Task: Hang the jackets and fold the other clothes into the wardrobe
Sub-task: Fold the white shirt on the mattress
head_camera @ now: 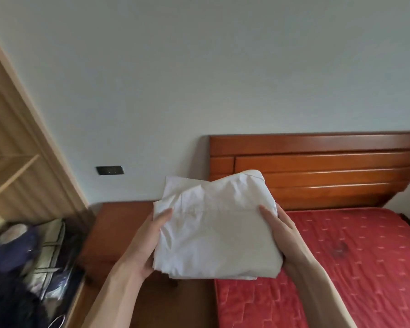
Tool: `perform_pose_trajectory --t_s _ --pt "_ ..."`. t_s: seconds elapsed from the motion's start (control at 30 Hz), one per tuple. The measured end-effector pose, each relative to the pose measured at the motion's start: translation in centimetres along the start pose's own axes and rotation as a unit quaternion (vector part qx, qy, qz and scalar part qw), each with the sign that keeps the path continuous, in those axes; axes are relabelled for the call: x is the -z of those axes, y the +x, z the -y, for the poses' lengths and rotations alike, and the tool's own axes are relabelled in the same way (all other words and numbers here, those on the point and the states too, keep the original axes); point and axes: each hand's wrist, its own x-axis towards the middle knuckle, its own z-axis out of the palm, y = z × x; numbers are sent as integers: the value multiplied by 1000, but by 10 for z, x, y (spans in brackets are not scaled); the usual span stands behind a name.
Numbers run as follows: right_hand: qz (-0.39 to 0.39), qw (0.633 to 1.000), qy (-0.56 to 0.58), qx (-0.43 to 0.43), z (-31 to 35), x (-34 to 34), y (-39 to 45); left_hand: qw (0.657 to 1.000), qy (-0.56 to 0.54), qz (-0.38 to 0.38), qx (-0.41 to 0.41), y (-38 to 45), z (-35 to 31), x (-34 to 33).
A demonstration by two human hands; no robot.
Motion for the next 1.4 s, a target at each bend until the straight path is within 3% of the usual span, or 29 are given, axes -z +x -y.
perform_pose_trajectory --t_s 0.33,0.53,1.03,1.4 --pt "133 991 6 -19 -9 -207 55 986 -44 -151 -54 -16 -40 190" --pt "195 980 16 -37 -22 -311 79 967 -84 -227 -79 -27 -59 272" --pt "356 932 19 -61 -49 -471 205 924 -188 -318 -94 18 -92 379" --pt "474 873 11 -117 -30 -586 314 845 -208 -470 -146 89 -120 425"
